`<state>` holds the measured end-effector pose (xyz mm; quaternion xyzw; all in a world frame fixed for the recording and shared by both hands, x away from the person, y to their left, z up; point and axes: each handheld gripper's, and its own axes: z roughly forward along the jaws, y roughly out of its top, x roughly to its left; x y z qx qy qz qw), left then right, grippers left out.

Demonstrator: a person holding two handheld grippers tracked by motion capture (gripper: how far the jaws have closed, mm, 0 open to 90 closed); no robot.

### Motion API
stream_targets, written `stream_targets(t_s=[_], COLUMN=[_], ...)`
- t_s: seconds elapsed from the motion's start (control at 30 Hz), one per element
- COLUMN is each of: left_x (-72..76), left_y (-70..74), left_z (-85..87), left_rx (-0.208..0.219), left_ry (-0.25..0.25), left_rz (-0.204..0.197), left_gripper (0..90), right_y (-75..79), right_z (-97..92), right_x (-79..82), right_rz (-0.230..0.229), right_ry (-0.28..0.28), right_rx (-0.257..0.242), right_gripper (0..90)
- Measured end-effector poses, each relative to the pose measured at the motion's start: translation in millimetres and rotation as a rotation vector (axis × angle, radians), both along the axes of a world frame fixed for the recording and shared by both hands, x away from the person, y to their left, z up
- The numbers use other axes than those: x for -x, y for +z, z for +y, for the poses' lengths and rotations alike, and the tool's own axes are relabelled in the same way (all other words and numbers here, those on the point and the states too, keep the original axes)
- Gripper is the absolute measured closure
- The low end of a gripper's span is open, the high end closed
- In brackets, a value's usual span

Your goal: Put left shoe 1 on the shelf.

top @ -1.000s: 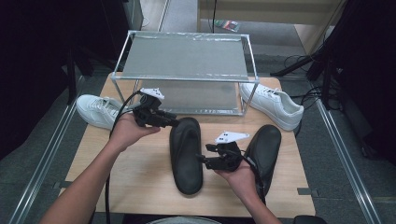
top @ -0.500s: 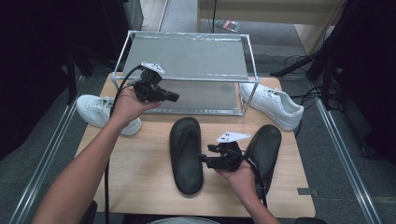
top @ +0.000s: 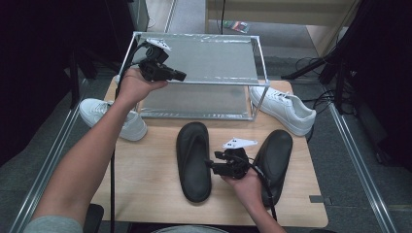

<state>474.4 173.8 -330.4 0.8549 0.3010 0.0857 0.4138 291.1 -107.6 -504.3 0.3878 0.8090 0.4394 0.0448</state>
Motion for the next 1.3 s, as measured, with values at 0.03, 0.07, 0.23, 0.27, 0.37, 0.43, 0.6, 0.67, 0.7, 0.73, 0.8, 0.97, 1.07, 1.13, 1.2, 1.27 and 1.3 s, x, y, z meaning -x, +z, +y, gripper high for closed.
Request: stream_targets(t_s=[0.03,0.07,0.23,0.27,0.37,0.43,0.6,0.67,0.7,0.73,0.8,0.97,1.07,1.13,1.2,1.27,1.3], left_x=[-3.0,-6.1,-18.5,-19.8,-23.4,-24.7,-28.1,-29.0,-28.3,-27.0,-26.4,-27.0,-26.9,-26.6,-26.8,-27.3,-27.5], left_y=[-0.3,-1.1,-9.6,-11.6,-16.5,-18.8,-22.8,-24.1,-24.4,-24.6,-25.0,-27.6,-28.4,-28.3,-28.3,-28.1,-27.9], left_z=[-0.3,-0.5,-0.5,-0.7,-0.8,-1.5,-0.7,-0.3,-0.8,-1.8,-2.3,0.9,1.4,1.2,1.2,1.1,1.0], left_rx=[0.000,-0.001,-0.011,-0.021,-0.024,-0.004,0.002,0.007,-0.005,-0.021,-0.019,0.023,0.033,0.030,0.030,0.029,0.028], left_ry=[0.006,0.001,-0.004,-0.004,0.007,-0.001,-0.014,-0.011,-0.012,-0.010,-0.005,0.011,0.013,0.012,0.013,0.015,0.016], left_rz=[0.001,0.000,0.014,0.016,0.020,0.030,0.036,0.032,0.013,-0.005,-0.005,0.018,0.019,0.017,0.017,0.021,0.025], left_gripper=[90.0,90.0,90.0,90.0,90.0,90.0,90.0,90.0,90.0,90.0,90.0,90.0,90.0,90.0,90.0,90.0,90.0], right_y=[-1.0,-1.8,-4.8,-4.8,-8.2,-9.8,-14.7,-17.1,-18.0,-18.8,-19.1,-17.9,-16.8,-15.1,-14.3,-12.9,-12.9], right_z=[1.9,4.1,18.8,18.8,23.9,26.6,27.9,29.1,30.3,31.9,34.6,37.5,38.4,38.7,38.6,37.8,37.8], right_x=[-1.0,-1.3,-2.6,-2.6,-7.7,-10.9,-21.7,-25.3,-26.6,-27.6,-28.2,-29.4,-31.1,-32.3,-34.3,-35.7,-35.7], right_rz=[0.000,0.002,-0.044,-0.044,-0.014,0.002,0.027,0.043,0.048,0.041,0.029,0.021,0.028,0.030,0.026,0.037,0.037], right_ry=[0.000,-0.001,-0.028,-0.028,-0.042,-0.055,-0.082,-0.096,-0.097,-0.099,-0.107,-0.131,-0.133,-0.140,-0.143,-0.146,-0.146], right_rx=[-0.001,0.001,0.099,0.099,0.087,0.083,0.085,0.068,0.061,0.067,0.083,0.098,0.103,0.114,0.116,0.114,0.114], right_gripper=[48.5,48.9,49.5,49.5,49.6,49.9,52.2,53.8,54.6,54.9,56.1,59.6,61.8,65.0,69.0,76.3,76.3])
